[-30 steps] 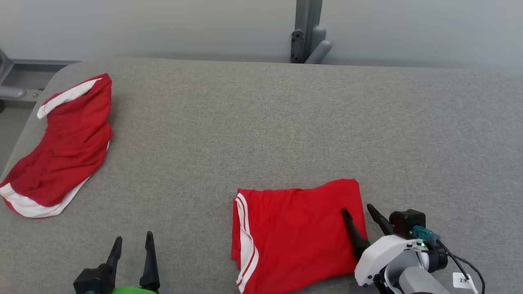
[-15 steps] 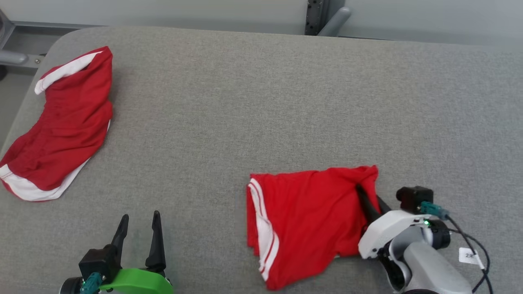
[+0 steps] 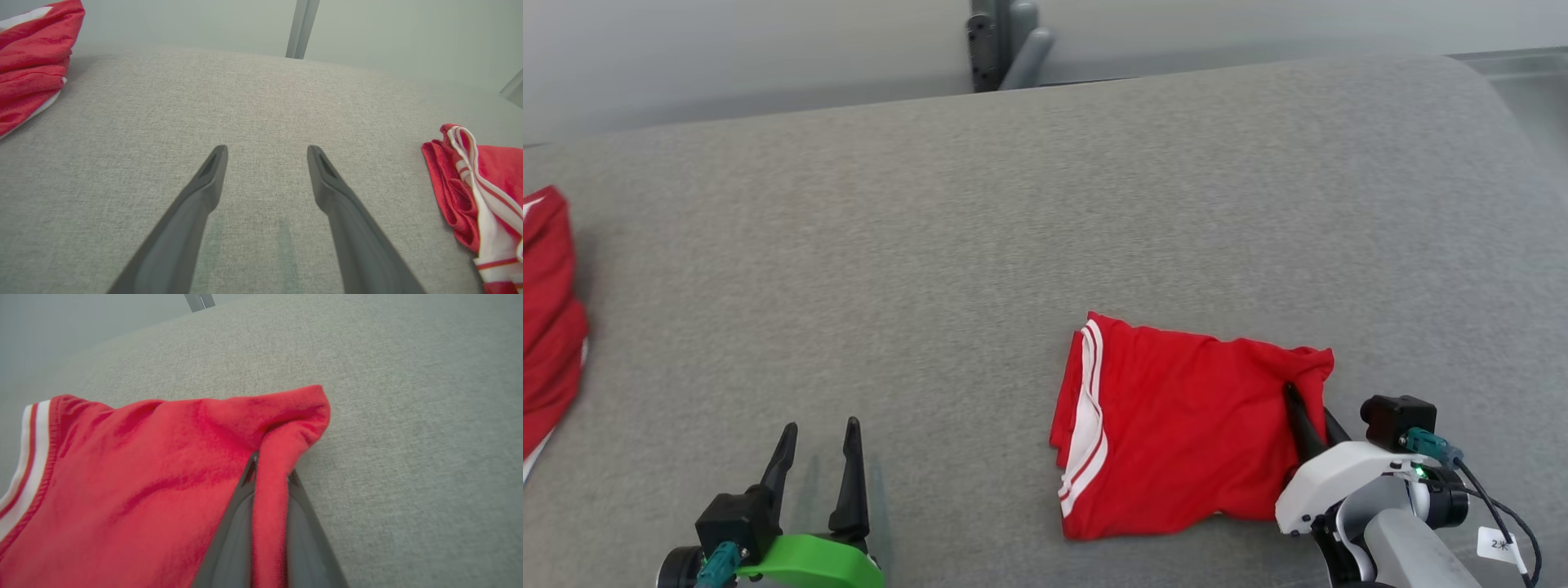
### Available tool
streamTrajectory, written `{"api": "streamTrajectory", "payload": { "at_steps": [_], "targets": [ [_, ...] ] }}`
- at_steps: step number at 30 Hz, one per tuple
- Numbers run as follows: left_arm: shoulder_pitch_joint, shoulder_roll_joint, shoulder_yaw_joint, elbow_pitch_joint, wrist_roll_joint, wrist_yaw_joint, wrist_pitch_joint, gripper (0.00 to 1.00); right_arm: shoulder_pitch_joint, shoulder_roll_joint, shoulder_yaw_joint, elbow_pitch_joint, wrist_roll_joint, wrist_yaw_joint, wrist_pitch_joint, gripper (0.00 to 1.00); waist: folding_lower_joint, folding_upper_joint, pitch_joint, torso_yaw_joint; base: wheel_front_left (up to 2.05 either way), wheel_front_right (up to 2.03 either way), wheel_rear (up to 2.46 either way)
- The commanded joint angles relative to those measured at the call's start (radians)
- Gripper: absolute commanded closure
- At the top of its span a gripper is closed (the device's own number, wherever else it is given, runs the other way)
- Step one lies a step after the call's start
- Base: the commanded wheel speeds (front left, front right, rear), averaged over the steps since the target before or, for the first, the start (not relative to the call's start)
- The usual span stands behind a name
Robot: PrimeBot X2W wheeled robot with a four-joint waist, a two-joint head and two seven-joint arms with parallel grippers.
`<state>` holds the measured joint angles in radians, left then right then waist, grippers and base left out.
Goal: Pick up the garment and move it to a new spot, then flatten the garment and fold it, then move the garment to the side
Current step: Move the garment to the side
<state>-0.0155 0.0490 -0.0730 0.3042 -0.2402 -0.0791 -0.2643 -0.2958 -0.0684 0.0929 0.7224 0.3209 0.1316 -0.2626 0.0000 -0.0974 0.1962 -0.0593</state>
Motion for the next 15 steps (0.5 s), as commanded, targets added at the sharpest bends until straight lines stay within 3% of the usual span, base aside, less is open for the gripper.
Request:
{"api": "streamTrajectory", "payload": {
  "at_steps": [1,9,15],
  "targets": [
    [0.006,0.003,-0.008,0.0,-0.002,-0.001,0.001,0.0,0.018,-0.001,-0.005,-0.002,-0.008,-0.002,-0.002,1.0,0.0,-0.0001,-0.048,-0.184,0.0,0.0,0.0],
    [-0.025,0.003,-0.042,0.002,-0.006,-0.003,0.001,0.0,0.038,0.006,0.018,-0.024,0.003,-0.002,-0.002,1.0,0.0,-0.0001,-0.031,-0.346,0.0,0.0,0.0],
    [-0.058,0.003,-0.061,0.008,0.021,-0.012,0.001,0.0,0.024,0.009,0.053,-0.049,0.022,-0.002,-0.002,1.0,0.0,-0.0001,0.009,-0.351,0.0,0.0,0.0]
  ]
}}
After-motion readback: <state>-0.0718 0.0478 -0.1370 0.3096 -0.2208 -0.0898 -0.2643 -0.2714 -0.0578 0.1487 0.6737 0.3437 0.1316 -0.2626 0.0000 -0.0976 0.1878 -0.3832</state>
